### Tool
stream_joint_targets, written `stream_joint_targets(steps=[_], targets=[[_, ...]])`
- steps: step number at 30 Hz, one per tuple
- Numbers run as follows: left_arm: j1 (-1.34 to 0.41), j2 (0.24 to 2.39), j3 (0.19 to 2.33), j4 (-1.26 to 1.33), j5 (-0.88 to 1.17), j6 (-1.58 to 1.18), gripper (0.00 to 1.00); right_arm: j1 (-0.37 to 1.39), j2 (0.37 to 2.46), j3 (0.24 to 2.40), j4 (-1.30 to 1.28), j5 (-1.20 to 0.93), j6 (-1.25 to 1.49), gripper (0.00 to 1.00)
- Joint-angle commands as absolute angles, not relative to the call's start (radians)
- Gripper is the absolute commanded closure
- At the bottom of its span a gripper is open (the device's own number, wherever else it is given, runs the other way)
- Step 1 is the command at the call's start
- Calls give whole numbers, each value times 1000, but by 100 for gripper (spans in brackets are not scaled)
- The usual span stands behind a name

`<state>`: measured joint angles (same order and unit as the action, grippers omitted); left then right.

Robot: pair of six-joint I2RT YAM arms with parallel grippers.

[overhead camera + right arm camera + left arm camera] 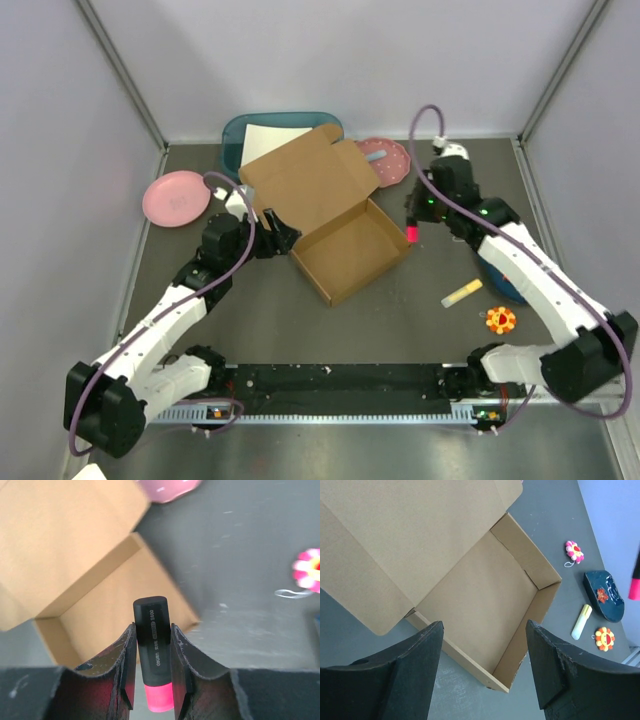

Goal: Fold the paper box

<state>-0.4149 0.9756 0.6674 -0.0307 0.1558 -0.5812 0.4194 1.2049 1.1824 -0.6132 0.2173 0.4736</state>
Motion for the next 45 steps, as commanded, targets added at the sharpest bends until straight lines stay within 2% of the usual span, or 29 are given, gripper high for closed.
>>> stream_joint_targets(steps=[1, 7, 13, 16, 20, 24, 29, 35, 45], targets=[[-416, 973, 710, -31, 137, -584, 28, 532, 1393, 1288, -568, 129, 512, 88], [-416, 962, 726, -57, 118, -591, 28, 560, 1619, 1423, -526, 71, 528, 88], [-416, 939, 726, -78, 95, -575, 28, 575, 1707, 1462, -537, 29, 517, 82], [-416, 934, 721, -78, 75, -571, 27, 577, 1732, 1460, -551, 5, 500, 73], [-416, 943, 730, -72, 64, -569, 27, 575, 1700, 1437, -561, 47, 497, 49], [-414, 940, 741, -74, 52, -560, 27, 561, 1631, 1439, -561, 110, 486, 40], [-414, 934, 749, -86, 40, -548, 27, 508, 1631, 1450, -558, 222, 424, 41], [-414, 922, 726, -89, 49, -546, 27, 462, 1739, 1442, -507, 231, 278, 49], [-414, 865, 715, -120, 23, -506, 26, 451, 1802, 1325, -385, 178, 250, 50]])
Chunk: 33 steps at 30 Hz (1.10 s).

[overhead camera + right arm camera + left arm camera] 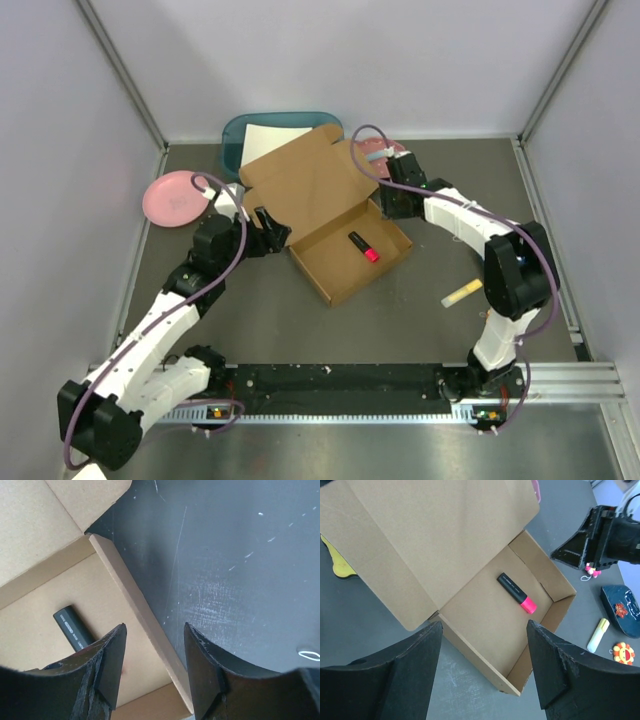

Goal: Fold the paper box

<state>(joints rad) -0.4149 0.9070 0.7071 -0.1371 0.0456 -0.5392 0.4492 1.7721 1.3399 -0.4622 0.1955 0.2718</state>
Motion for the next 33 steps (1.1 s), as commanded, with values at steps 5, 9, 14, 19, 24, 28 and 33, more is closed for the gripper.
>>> stream_joint_targets(steps=[5, 9, 14, 19, 24, 28, 33], targets=[[-414, 854, 710, -120, 20, -499, 26, 451, 1806, 1258, -368, 166, 288, 58], [-414, 867, 701, -104, 18, -500, 26, 453, 1738, 1140, -335, 143, 340, 68], [-414, 908, 703, -58, 9, -508, 26, 480, 1623, 982, -276, 158, 385, 76], [-413, 945, 724, -14, -61, -502, 26, 511, 1494, 835, -262, 167, 420, 78], [-413, 1015, 775, 38, -123, -480, 25, 537, 1376, 726, -259, 164, 422, 78], [-402, 1113, 824, 81, -156, -465, 25, 549, 1328, 664, -250, 155, 416, 78], [-374, 1236, 905, 156, -134, -410, 25, 554, 1284, 624, -236, 140, 413, 82]])
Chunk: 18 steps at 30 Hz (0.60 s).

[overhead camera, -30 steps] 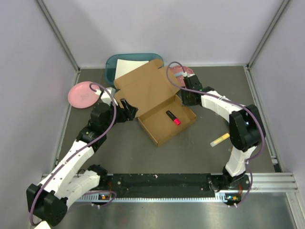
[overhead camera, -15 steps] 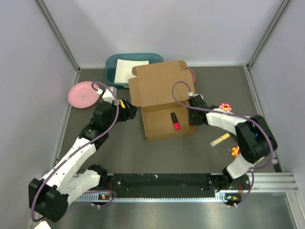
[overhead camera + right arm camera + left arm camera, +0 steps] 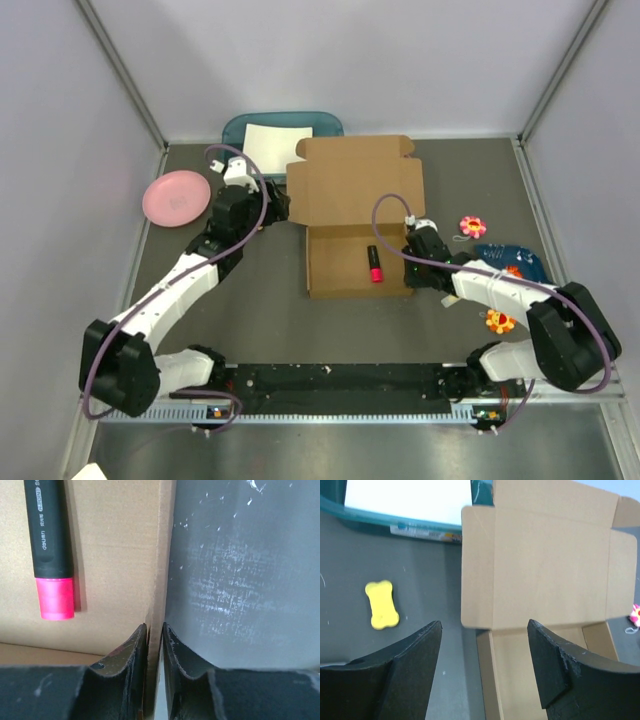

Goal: Fold the paper box

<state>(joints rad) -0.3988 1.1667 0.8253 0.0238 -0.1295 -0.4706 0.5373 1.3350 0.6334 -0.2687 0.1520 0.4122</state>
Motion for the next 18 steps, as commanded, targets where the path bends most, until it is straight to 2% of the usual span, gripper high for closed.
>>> stream_joint_targets(steps=[1, 5, 7, 10, 18], targets=[[-367, 1282, 917, 169, -123, -397, 25, 554, 1284, 627, -238, 137, 410, 82], [-305, 1388, 992, 195, -16, -406, 25, 552, 1292, 621, -238, 121, 413, 82], [-246, 1448, 1006, 218, 133, -442, 25, 555, 1289, 620, -236, 107, 411, 83], [-193, 1526, 1048, 239, 240, -462, 25, 561, 1290, 620, -239, 87, 420, 84], [-166, 1680, 1132, 288, 408, -443, 26, 575, 1289, 615, -244, 57, 428, 84]])
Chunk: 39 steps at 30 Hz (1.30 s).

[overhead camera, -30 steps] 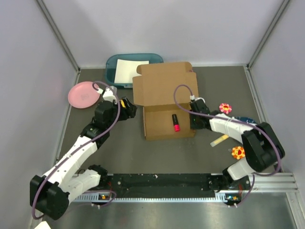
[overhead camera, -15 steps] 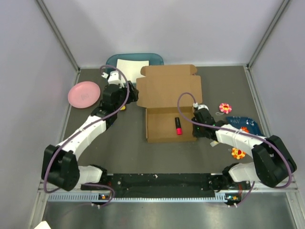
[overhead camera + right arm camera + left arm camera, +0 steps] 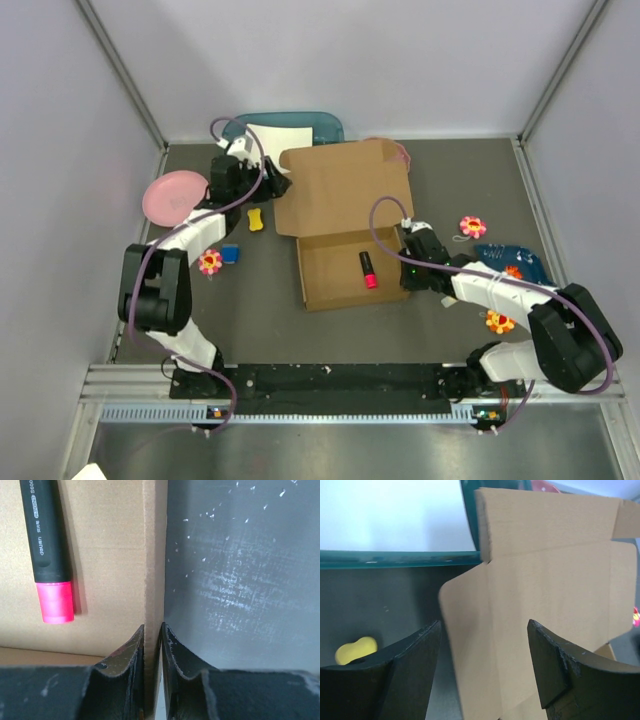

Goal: Fold the paper box

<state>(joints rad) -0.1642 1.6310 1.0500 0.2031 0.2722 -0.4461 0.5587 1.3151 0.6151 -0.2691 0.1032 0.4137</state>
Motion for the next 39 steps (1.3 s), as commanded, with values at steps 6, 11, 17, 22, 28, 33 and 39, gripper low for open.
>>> stream_joint_targets(steps=[6, 11, 17, 22, 28, 33, 39], targets=[[-163, 1762, 1187, 261, 429, -430, 32, 578, 1289, 615, -242, 51, 431, 84], [-153, 1763, 1172, 235, 407, -425, 35, 578, 1290, 614, -238, 49, 437, 84], [-118, 1744, 1134, 228, 359, -425, 31, 580, 1293, 611, -232, 48, 436, 84], [-106, 1752, 1146, 245, 396, -437, 41, 578, 1299, 612, -229, 48, 436, 84], [-106, 1752, 1137, 261, 454, -440, 67, 578, 1296, 609, -229, 51, 439, 84], [-106, 1744, 1132, 267, 514, -443, 74, 580, 1292, 606, -222, 48, 448, 84], [-109, 1723, 1100, 313, 543, -423, 100, 580, 1237, 597, -219, 61, 477, 78]])
